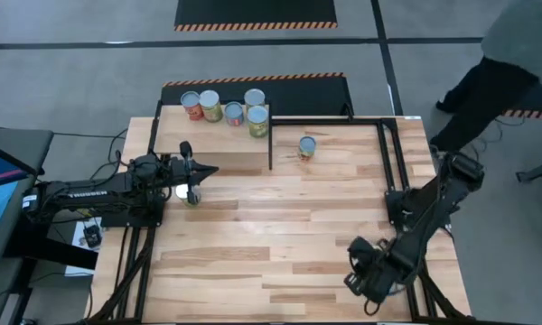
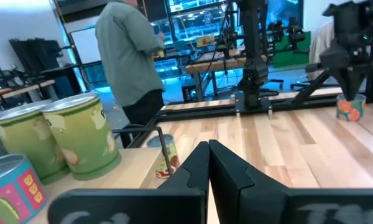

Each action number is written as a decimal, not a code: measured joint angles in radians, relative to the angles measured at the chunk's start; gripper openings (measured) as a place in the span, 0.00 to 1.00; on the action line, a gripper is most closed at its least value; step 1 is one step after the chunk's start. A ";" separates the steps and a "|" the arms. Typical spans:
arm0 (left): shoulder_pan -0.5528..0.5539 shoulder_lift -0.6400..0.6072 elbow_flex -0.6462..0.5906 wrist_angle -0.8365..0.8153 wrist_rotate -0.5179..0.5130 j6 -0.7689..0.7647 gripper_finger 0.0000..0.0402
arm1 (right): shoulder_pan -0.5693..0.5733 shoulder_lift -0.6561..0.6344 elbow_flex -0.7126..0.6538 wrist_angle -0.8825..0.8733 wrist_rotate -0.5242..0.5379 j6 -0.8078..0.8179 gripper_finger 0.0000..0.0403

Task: Pick and place cans onto a shelf
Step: Put the bottom canned orange on the shelf

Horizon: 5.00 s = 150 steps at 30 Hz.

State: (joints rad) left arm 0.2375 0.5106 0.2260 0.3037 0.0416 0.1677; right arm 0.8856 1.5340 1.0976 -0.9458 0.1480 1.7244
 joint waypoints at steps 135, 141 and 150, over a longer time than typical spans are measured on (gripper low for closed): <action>-0.058 0.000 0.000 -0.178 0.023 -0.127 0.00 | -0.812 0.879 1.139 0.002 0.062 -2.002 0.35; -0.058 0.000 0.000 -0.178 0.029 -0.109 0.00 | -0.751 0.783 1.125 -0.074 0.122 -1.985 0.25; -0.058 0.000 0.000 -0.189 0.052 -0.076 0.00 | -0.729 0.606 0.687 0.387 0.098 -1.953 0.05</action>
State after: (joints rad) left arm 0.1799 0.5102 0.2256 0.1152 0.0937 0.0921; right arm 0.1570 2.1400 1.7849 -0.5590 0.2464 -0.2284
